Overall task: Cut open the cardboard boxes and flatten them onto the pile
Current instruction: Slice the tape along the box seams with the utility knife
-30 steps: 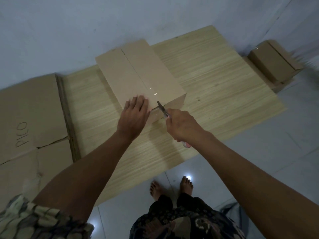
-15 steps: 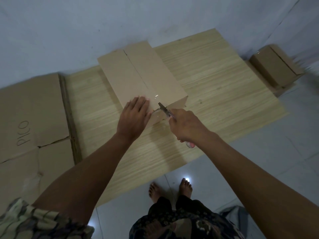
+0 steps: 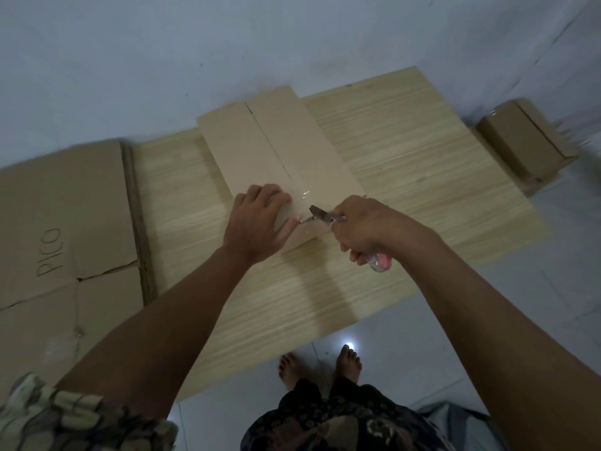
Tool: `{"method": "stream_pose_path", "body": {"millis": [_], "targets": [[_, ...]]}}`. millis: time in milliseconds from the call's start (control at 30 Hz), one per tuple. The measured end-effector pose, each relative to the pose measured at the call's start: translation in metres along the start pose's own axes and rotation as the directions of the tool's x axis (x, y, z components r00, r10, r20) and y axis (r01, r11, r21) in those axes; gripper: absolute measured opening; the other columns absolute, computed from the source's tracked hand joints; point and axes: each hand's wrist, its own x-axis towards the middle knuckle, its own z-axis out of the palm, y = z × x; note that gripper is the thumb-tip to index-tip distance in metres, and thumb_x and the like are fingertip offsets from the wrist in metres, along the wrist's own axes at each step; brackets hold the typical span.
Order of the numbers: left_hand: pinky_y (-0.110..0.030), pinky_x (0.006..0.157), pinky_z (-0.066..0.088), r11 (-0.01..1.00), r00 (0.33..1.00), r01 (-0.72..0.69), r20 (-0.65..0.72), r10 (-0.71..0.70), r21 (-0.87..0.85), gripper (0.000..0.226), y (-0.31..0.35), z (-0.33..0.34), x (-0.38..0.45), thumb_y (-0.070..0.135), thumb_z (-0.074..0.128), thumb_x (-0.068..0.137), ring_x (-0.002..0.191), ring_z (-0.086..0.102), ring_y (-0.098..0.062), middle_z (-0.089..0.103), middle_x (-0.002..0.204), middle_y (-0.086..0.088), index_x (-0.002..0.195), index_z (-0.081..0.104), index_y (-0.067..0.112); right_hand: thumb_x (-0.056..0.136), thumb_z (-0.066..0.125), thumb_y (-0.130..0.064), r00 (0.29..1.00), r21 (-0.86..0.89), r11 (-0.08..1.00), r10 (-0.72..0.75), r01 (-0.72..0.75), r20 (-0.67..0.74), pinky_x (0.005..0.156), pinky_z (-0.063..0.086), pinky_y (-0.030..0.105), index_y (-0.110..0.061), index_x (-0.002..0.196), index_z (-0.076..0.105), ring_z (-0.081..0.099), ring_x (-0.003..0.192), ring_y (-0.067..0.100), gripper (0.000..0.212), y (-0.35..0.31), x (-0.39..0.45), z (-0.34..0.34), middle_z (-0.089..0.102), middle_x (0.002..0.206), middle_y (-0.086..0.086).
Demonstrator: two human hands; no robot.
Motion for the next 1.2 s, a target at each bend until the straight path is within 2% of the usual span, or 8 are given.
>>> {"method": "stream_pose_path", "body": {"millis": [167,267,333,433,533,867,1033,1200], "targets": [[-0.051,0.087,0.048,0.974,0.973,0.228,0.043,-0.227,-0.010,0.049,0.000,0.005,0.014,0.052,0.051,0.091,0.111,0.054,-0.034,0.056,0.123,-0.013,0.119,0.062,0.013,0.098,0.046,-0.007,0.999,-0.066,0.997,0.032,-0.029,0.033,0.072,0.063,0.049,0.003,0.106,0.066,0.073,0.068,0.031,0.024,-0.013,0.001,-0.010,0.073,0.085,0.021],[-0.064,0.114,0.025,0.966,0.951,0.257,0.169,-0.258,0.026,0.062,0.000,0.017,0.011,0.053,0.035,0.100,0.147,0.032,-0.036,0.037,0.158,-0.015,0.147,0.044,0.014,0.099,0.047,-0.006,0.998,-0.106,0.993,0.047,-0.043,0.037,0.074,0.061,0.056,0.005,0.103,0.067,0.076,0.077,0.034,0.023,-0.020,0.000,-0.015,0.073,0.083,0.021],[-0.064,0.118,0.018,0.966,0.943,0.258,0.211,-0.259,0.030,0.067,-0.001,0.019,0.013,0.051,0.027,0.101,0.152,0.025,-0.033,0.029,0.164,-0.014,0.154,0.036,0.012,0.099,0.048,-0.006,0.998,-0.118,0.992,0.048,-0.044,0.027,0.075,0.061,0.056,0.005,0.104,0.066,0.076,0.076,0.033,0.022,-0.025,0.001,-0.019,0.073,0.081,0.021],[-0.062,0.121,0.016,0.966,0.938,0.258,0.233,-0.258,0.033,0.068,-0.001,0.016,0.016,0.046,0.022,0.101,0.154,0.020,-0.031,0.024,0.166,-0.012,0.157,0.031,0.010,0.099,0.050,-0.009,0.997,-0.089,0.996,0.003,-0.009,-0.073,0.069,0.061,0.057,0.000,0.103,0.065,0.075,0.067,0.031,0.018,-0.036,0.010,-0.023,0.072,0.077,0.019],[-0.060,0.122,0.013,0.964,0.933,0.264,0.247,-0.261,0.021,0.067,-0.003,0.015,0.014,0.043,0.021,0.101,0.155,0.016,-0.029,0.021,0.168,-0.011,0.159,0.028,0.011,0.100,0.048,-0.009,0.987,-0.133,0.990,-0.057,0.036,-0.151,0.061,0.063,0.045,-0.007,0.111,0.063,0.073,0.062,0.027,0.019,-0.046,0.022,-0.016,0.070,0.080,0.016],[-0.060,0.122,0.013,0.961,0.931,0.275,0.244,-0.271,0.017,0.064,-0.004,0.017,0.014,0.043,0.022,0.103,0.155,0.016,-0.028,0.022,0.167,-0.010,0.158,0.030,0.012,0.098,0.045,-0.012,0.984,-0.105,0.991,-0.096,0.081,-0.148,0.060,0.064,0.046,-0.011,0.119,0.062,0.070,0.059,0.026,0.027,-0.035,0.040,0.001,0.065,0.087,0.015],[-0.060,0.123,0.011,0.959,0.929,0.282,0.246,-0.276,0.011,0.066,-0.002,0.017,0.014,0.044,0.019,0.102,0.155,0.016,-0.028,0.022,0.167,-0.009,0.158,0.030,0.012,0.099,0.047,-0.010,0.984,-0.158,0.986,-0.083,0.058,-0.157,0.048,0.058,0.030,-0.010,0.122,0.059,0.070,0.062,0.024,0.026,-0.043,0.039,0.002,0.060,0.089,0.011],[-0.055,0.124,0.009,0.965,0.934,0.263,0.247,-0.257,0.008,0.065,-0.002,0.016,0.014,0.043,0.021,0.102,0.156,0.015,-0.027,0.022,0.168,-0.008,0.159,0.030,0.014,0.098,0.049,-0.008,0.990,-0.236,0.972,-0.048,0.015,-0.133,0.054,0.062,0.036,-0.010,0.082,0.049,0.069,0.059,0.024,0.016,-0.036,0.032,0.005,0.061,0.086,0.013]]}}
